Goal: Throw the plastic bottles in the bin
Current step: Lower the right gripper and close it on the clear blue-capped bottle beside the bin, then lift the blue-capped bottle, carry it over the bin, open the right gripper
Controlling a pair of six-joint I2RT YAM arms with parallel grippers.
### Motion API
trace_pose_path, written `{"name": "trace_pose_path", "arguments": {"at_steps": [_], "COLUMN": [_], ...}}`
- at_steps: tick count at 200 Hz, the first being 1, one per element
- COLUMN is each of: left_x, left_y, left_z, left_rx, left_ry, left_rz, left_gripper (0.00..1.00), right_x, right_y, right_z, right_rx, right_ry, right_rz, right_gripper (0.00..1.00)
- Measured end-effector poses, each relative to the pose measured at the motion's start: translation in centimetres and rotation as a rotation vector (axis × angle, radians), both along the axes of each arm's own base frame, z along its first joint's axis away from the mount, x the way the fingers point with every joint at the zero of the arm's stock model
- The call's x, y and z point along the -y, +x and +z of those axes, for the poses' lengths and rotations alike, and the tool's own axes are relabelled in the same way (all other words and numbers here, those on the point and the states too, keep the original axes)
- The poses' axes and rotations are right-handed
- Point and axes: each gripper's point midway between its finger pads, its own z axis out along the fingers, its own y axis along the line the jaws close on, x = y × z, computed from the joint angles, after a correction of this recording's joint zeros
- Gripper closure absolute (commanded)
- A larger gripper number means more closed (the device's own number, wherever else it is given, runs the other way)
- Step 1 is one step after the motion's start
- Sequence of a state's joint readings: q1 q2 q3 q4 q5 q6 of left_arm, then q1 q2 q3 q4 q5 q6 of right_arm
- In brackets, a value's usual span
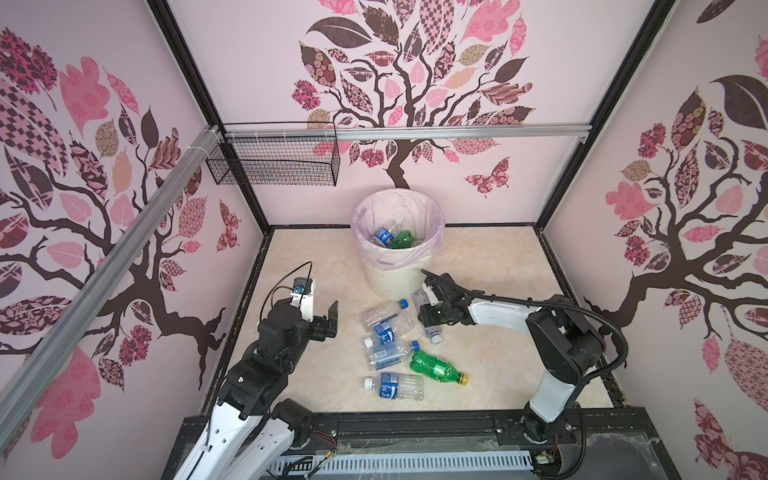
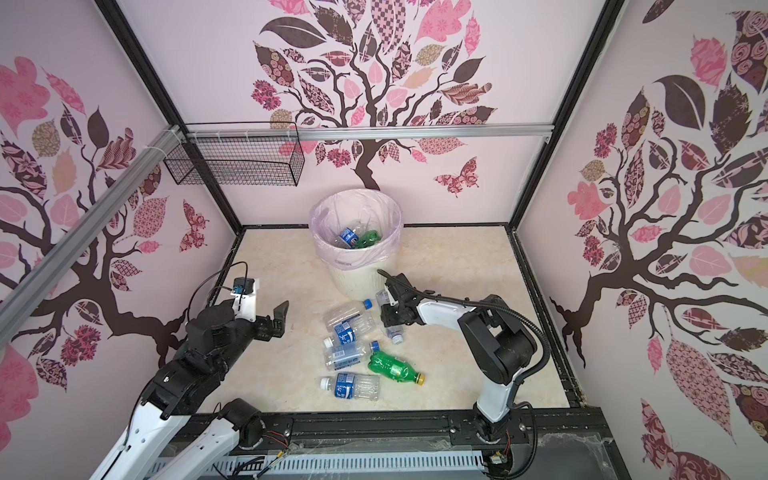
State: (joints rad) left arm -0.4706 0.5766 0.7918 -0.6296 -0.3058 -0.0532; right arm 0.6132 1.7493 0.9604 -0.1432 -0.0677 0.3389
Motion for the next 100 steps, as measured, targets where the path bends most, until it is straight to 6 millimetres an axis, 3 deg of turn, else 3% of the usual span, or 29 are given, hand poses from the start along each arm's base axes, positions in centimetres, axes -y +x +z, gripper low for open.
{"name": "trace_pose_path", "arguments": {"at_steps": [48, 100], "left_x": [0.0, 0.0], "left_y": [0.0, 0.0], "left_z": [0.0, 0.0], "left_rx": [0.0, 0.0], "left_ry": [-0.001, -0.001], "left_rz": [0.0, 0.0], "left_gripper": [0.02, 0.02], "right_x": [3.6, 8.3], "right_y": [-0.9, -0.4], "right_z": [1.3, 6.8], "right_rx": [0.054, 0.162], "right_ry": [-0.072, 0.011], "right_rz": [-0.063, -0.179], "right_gripper": [0.55, 0.55]}}
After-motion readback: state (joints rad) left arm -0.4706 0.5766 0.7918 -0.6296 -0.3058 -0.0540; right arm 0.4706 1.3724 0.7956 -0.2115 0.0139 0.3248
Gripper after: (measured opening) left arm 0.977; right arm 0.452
